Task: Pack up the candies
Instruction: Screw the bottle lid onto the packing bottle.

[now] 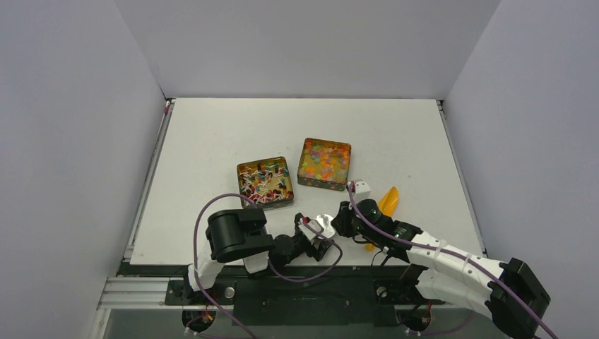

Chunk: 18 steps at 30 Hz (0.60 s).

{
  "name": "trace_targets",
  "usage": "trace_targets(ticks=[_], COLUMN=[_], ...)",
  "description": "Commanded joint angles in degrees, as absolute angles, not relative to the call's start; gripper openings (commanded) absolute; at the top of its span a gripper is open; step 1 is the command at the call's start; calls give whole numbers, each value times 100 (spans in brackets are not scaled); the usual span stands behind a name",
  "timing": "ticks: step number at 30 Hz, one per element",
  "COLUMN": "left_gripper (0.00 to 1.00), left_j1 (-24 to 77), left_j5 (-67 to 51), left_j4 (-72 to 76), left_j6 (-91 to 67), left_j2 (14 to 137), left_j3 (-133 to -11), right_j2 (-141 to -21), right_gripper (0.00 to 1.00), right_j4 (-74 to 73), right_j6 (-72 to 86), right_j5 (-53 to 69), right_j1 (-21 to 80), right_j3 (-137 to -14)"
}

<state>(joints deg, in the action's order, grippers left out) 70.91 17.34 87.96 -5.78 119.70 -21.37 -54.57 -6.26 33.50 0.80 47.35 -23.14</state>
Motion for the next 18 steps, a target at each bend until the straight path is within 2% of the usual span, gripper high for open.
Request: trace_targets(ticks=[1,18], left_gripper=[35,35], left_j1=[6917,6917], left_j5=[1782,1769], left_j4=[9448,9448], left_j6=[-1052,-1090], left_j2=[12547,12525], left_j3=[-1854,-1846], right_j2=[-5248,-4821], right_gripper=[16,17], right_j4=[-955,-1252], right_j6=[4016,4807], right_j5=[784,-42], right_j1=[5183,6426], right_j3=[-1976,-2144])
